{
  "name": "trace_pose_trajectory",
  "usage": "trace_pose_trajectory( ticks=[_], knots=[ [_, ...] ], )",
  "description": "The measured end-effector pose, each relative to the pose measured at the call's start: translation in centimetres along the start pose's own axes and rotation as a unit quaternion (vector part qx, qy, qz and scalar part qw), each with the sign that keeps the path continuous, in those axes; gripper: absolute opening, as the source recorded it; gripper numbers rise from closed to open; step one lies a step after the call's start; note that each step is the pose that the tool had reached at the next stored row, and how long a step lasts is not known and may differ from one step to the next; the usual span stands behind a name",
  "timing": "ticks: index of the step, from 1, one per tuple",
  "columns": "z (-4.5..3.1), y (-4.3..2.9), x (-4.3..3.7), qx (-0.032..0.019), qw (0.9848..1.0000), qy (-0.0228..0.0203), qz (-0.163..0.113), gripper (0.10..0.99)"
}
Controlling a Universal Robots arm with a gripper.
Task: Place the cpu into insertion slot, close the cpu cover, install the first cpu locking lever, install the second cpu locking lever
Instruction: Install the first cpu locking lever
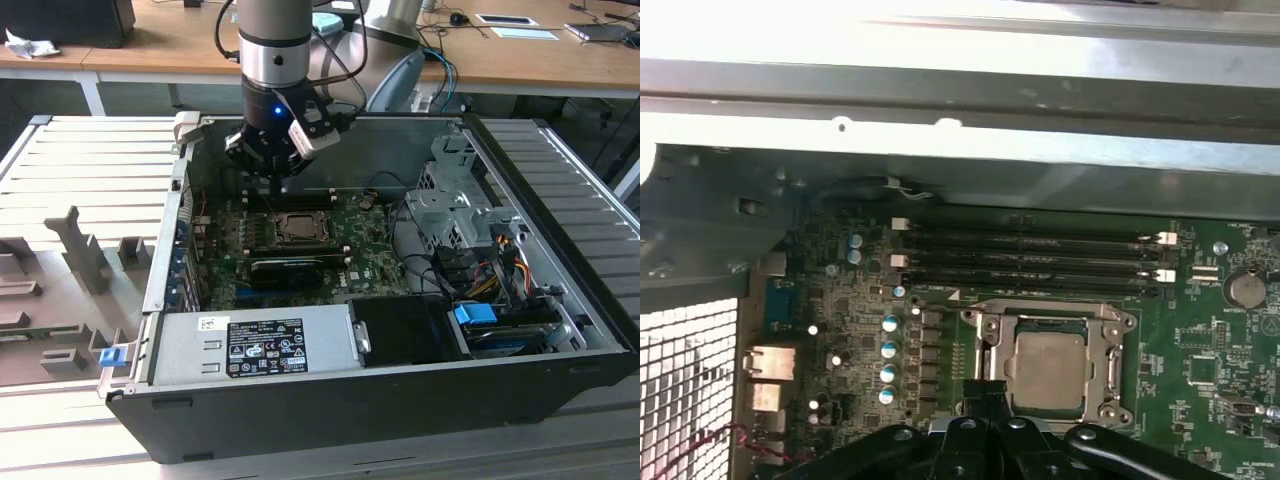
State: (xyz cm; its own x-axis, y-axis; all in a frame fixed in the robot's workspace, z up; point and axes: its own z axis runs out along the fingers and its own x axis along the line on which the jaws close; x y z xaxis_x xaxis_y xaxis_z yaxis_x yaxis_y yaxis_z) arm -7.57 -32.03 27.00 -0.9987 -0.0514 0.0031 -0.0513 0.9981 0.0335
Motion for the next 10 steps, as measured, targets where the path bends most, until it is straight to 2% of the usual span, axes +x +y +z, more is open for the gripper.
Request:
trace_pose_trajectory(
  ticks=[10],
  knots=[
    [0.35, 0.19, 2.62, -0.0015, 1.0000, -0.0008, 0.000, 0.106]
  ],
)
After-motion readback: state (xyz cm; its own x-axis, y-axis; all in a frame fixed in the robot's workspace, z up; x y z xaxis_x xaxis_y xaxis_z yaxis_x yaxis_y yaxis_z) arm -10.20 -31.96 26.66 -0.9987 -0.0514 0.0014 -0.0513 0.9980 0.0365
